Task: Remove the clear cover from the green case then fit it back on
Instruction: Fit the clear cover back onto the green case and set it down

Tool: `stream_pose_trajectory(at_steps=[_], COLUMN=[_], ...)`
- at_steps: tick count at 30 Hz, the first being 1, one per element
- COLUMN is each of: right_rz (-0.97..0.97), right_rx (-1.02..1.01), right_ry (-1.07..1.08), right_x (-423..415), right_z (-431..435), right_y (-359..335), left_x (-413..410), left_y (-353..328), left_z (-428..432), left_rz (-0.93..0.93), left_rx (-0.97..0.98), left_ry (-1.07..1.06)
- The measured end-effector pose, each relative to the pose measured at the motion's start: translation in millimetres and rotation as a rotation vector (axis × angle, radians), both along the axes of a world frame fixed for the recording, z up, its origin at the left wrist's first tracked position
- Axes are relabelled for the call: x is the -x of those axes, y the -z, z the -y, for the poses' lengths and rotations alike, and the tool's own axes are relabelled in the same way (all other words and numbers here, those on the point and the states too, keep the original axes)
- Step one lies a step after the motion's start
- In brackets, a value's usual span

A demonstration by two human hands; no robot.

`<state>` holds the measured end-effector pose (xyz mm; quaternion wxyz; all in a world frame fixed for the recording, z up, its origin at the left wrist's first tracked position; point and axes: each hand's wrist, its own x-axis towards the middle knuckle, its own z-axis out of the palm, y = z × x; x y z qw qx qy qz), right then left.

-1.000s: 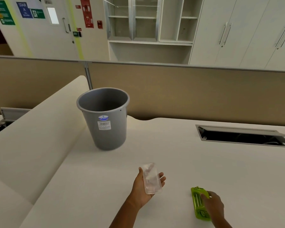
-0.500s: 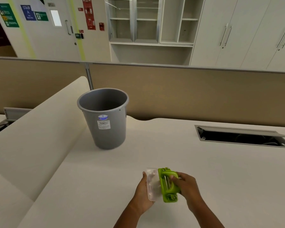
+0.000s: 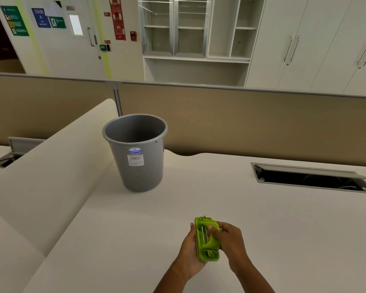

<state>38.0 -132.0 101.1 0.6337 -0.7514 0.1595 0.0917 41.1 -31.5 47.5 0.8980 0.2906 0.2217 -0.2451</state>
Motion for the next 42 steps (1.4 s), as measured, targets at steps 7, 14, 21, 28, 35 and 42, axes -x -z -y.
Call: stream_pose_trajectory(at_steps=[7,14,21,28,35,42], right_rz=[0.0,-0.014,-0.03,0.144,0.075,0.092], right_rx=[-0.006,-0.04,-0.014,0.13,0.166,0.057], right_ry=[0.0,-0.035,-0.083,0.07,-0.073,-0.056], right_x=[2.2,4.4,0.0,-4.2,1.5,3.7], right_z=[-0.8,2.8,5.3,11.3,4.9,5.6], right_y=[0.8,-0.1,-2.0,3.1,4.0,-1.4], left_x=[-2.6,-3.7,-3.1,-2.8,-1.6,0.6], left_y=[8.8,11.7,16.1,12.2,3.3,-4.4], left_z=[-1.3,-5.8,-6.2,-4.9,-7.3,-5.3], left_rz=[0.032,0.116,0.184,0.142,0.116,0.102], left_rx=[-0.001,-0.089,-0.281,-0.131,0.036,0.07], left_ry=[0.021,0.083,0.112,0.028,0.019,-0.015])
